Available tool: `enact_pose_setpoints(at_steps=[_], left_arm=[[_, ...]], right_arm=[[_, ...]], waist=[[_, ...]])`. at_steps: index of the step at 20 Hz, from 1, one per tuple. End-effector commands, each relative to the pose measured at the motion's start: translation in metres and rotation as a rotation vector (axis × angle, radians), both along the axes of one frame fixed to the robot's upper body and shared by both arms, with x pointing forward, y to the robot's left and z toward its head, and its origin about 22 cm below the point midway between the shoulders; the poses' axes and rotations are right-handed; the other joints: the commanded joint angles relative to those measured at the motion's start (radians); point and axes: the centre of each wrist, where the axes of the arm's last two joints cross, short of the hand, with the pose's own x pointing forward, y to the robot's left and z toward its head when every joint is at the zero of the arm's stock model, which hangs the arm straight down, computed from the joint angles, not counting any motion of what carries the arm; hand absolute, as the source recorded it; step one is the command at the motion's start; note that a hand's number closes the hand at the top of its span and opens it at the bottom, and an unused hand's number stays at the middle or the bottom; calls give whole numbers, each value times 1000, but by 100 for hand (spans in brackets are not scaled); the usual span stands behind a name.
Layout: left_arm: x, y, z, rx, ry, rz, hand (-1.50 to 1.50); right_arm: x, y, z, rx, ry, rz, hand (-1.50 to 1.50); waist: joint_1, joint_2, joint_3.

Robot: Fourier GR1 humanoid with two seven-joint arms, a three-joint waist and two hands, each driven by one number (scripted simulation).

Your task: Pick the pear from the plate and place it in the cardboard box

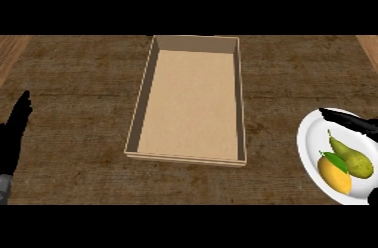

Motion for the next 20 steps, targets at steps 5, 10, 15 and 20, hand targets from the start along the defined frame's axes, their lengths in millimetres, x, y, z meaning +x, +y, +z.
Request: enact_pose_setpoints(at_steps=[5, 10, 15, 20], left_arm=[[16, -16, 3, 35, -4, -44, 0], [22, -29, -5, 26, 10, -89, 0], [31, -32, -2, 12, 33, -67, 0], [24, -22, -8, 6, 48, -73, 0]], right_arm=[[15, -31, 36, -218, -108, 215, -150], [22, -27, 38, -440, -100, 369, -150], [39, -18, 45, -633, -78, 511, -150], [56, 11, 10, -741, -39, 630, -150]], waist=[[40, -3, 0], [66, 3, -4], [57, -9, -7], [47, -14, -8]])
